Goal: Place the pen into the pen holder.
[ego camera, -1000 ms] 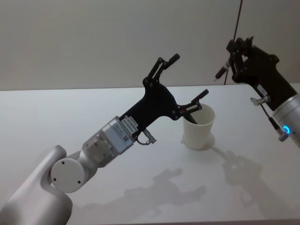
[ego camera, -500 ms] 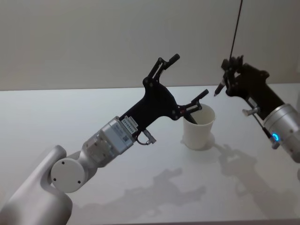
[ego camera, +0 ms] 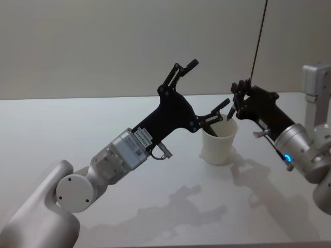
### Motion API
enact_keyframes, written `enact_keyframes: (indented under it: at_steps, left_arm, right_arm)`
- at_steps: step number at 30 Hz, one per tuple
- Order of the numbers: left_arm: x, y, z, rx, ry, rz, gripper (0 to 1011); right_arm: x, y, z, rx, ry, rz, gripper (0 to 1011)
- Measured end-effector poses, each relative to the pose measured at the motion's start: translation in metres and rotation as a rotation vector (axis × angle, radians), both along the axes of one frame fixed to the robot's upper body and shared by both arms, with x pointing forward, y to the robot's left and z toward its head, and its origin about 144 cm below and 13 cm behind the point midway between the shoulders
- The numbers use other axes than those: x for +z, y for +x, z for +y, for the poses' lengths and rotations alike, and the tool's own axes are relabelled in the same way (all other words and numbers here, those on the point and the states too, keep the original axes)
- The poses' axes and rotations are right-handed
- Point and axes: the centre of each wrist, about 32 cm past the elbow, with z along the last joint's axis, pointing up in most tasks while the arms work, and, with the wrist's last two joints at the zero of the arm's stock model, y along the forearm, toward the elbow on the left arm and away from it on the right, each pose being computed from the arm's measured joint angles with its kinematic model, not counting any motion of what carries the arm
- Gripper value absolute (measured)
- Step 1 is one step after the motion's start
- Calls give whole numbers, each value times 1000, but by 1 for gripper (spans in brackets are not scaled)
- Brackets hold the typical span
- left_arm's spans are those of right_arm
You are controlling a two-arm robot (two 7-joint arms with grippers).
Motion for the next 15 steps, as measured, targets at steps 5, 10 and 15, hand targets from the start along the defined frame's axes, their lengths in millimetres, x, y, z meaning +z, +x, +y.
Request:
enact_keyframes:
  at_steps: [5,10,15]
  left_arm:
    - [0,0,0,0,0,0,1000]
    - [0,0,0,0,0,0,1000]
    - [0,0,0,0,0,0,1000]
  right_arm:
    - [-8,7,4,4,-9,15,134]
    - [-15,13,8,6,-19,28,170]
    - [-19,18,11,8,-26,36,334]
